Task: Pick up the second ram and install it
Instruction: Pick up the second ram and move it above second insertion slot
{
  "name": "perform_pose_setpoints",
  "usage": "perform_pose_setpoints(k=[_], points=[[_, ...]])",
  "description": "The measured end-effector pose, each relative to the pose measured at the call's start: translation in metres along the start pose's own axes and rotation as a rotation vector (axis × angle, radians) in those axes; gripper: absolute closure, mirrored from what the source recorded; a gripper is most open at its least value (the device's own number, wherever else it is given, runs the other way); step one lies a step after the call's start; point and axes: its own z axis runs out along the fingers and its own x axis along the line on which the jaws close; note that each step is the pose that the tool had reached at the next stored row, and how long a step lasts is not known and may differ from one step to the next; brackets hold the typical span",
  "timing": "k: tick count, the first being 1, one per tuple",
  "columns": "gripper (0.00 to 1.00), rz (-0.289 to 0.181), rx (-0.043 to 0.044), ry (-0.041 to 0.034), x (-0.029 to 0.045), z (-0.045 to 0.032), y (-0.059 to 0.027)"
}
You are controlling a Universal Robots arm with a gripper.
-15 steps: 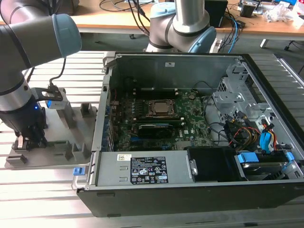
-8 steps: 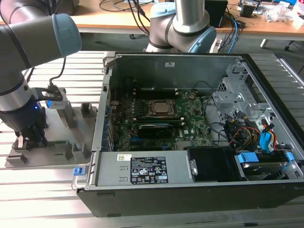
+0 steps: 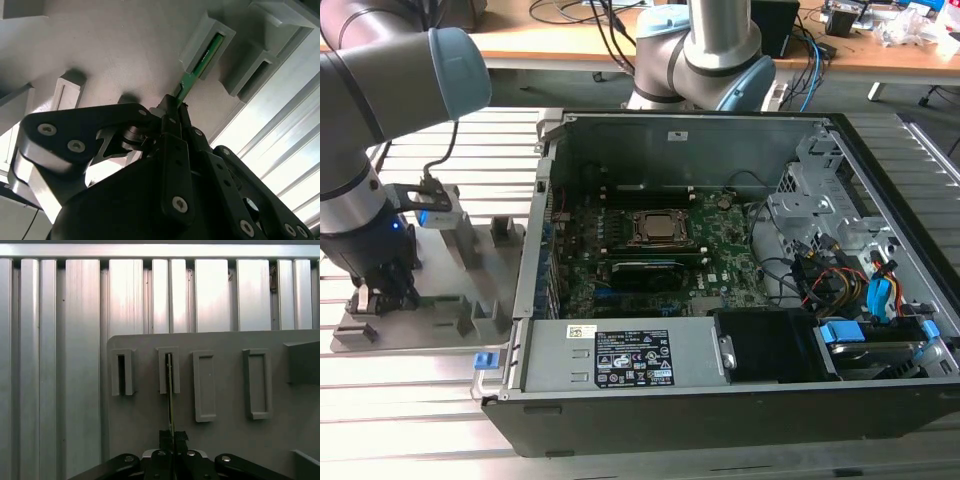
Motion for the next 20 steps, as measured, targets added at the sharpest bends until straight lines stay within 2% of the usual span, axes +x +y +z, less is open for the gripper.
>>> perform_pose_setpoints(k=[3, 7, 20], points=[[0.86, 0.0, 0.0001, -0.0001, -0.0001, -0.0048, 0.0001], [0.86, 0.0, 0.0002, -0.0002, -0.0002, -0.0075, 0.0002], [0.86, 0.0, 0.0002, -0.0001, -0.0004, -0.0267, 0.001]])
